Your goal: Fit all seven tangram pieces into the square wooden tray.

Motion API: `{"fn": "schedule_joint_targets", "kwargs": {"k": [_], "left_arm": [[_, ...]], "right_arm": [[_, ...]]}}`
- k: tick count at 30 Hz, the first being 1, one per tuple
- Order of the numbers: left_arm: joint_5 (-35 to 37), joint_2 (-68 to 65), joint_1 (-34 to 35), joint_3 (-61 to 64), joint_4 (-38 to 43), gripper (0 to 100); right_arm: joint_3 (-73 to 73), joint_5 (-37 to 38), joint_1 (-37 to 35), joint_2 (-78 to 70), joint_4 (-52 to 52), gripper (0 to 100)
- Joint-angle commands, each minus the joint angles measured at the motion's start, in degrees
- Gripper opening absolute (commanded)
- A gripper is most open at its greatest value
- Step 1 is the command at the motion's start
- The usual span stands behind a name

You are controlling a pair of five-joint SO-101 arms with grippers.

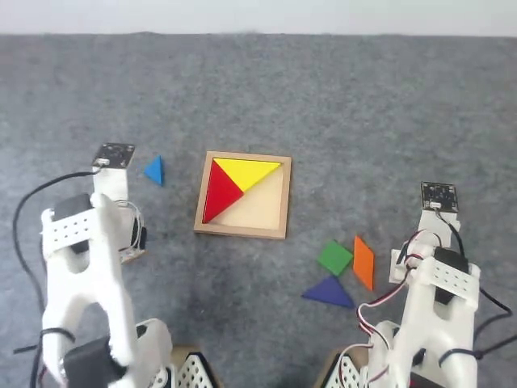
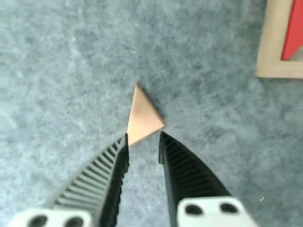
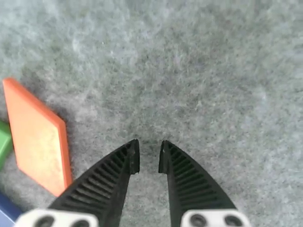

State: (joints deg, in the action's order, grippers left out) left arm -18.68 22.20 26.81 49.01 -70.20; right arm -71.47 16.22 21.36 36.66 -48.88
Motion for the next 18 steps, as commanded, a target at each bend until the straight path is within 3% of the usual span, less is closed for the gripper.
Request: {"fn": "schedule_joint_targets", "kwargs": {"k": [1,11,18], "left_arm": [[0.9,3.4,-1.2,0.9,-0.5,11],[0.4,2.5,0.3,4.6,5.2,17],[0.4,-14.9,0.5,-0.3,9.2,17]], "right_arm": [[0.4,0.6,-0.2,0.0,0.4,8.4],[0.4,0.6,-0.2,0.0,0.4,8.4],[0.4,0.7,-0.1,0.0,0.4,8.4]]}}
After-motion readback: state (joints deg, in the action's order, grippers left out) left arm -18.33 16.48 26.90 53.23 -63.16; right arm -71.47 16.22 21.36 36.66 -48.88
